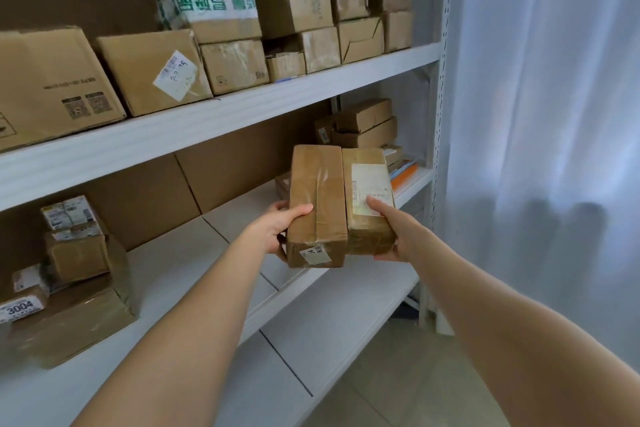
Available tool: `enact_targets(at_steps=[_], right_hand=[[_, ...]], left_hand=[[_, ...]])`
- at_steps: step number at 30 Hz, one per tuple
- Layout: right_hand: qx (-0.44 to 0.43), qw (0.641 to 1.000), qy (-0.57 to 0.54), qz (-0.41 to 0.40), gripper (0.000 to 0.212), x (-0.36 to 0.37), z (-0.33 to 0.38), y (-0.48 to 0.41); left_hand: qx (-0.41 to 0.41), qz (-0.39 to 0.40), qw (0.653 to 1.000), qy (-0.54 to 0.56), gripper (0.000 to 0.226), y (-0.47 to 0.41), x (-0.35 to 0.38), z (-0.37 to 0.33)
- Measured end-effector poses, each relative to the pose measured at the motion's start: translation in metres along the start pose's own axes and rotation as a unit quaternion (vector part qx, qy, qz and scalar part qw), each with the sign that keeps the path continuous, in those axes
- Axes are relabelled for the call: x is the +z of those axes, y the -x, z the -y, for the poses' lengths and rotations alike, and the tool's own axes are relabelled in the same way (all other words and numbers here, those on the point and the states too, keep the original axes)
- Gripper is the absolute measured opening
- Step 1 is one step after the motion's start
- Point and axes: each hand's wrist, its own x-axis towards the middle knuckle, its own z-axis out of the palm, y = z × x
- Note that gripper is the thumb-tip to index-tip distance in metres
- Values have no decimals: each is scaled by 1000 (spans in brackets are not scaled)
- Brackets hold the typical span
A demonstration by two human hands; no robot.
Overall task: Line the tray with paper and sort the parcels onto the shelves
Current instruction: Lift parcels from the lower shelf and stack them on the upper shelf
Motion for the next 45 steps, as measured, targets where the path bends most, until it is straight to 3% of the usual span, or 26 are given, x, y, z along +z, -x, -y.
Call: enact_targets(at_steps=[6, 13, 17, 19, 22, 31, 39, 45], right_hand=[[-32, 997, -68, -15, 96, -49, 25, 12], [-109, 989, -101, 4, 63, -82, 74, 46], [-140, 985, -100, 16, 64, -90, 104, 57], [-155, 983, -99, 29, 53, -90, 120, 65], [-168, 978, -108, 52, 39, -88, 141, 73], [-215, 969, -98, 68, 66, -60, 192, 91], [-243, 958, -92, 119, 38, -19, 229, 120], [-273, 953, -43, 123, 44, 7, 255, 144]], left_hand=[[53, 12, 999, -2, 82, 23, 52, -29], [130, 16, 991, -4, 80, 53, 93, -74], [185, -4, 983, 8, 80, 68, 103, -103], [198, -7, 980, 14, 79, 78, 104, -120], [207, -9, 978, 7, 77, 95, 104, -141], [248, -58, 967, -4, 80, 125, 85, -186], [256, -95, 962, -5, 57, 168, 49, -220], [229, -112, 967, 5, 41, 205, 22, -240]])
